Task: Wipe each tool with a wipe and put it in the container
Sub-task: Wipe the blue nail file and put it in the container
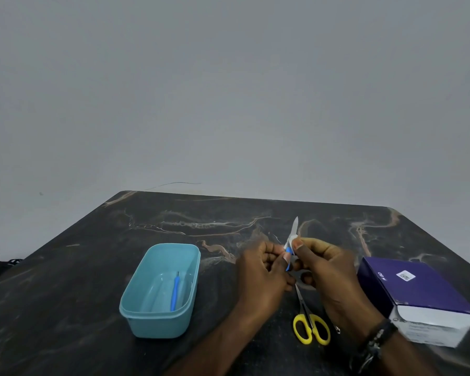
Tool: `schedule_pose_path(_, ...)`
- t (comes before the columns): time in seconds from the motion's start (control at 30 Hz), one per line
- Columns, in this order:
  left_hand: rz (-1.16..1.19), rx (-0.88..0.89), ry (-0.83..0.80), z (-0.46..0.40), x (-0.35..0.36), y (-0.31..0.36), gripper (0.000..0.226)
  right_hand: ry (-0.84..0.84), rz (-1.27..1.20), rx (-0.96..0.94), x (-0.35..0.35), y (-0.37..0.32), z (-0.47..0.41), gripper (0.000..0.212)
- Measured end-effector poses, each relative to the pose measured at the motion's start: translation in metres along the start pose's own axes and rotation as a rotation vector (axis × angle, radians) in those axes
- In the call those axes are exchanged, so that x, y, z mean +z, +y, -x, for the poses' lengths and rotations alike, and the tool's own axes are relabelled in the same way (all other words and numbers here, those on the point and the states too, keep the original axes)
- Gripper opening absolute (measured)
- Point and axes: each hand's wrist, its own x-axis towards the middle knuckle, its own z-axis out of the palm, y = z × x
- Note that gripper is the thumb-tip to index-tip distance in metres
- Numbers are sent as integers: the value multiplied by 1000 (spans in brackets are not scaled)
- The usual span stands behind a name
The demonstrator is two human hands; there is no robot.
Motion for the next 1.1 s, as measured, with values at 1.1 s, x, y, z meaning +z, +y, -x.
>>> schedule_pose_path(1.1, -1, 23, -16, 4, 4, 0, 8, -8, -30, -15, -2, 0, -2, 15)
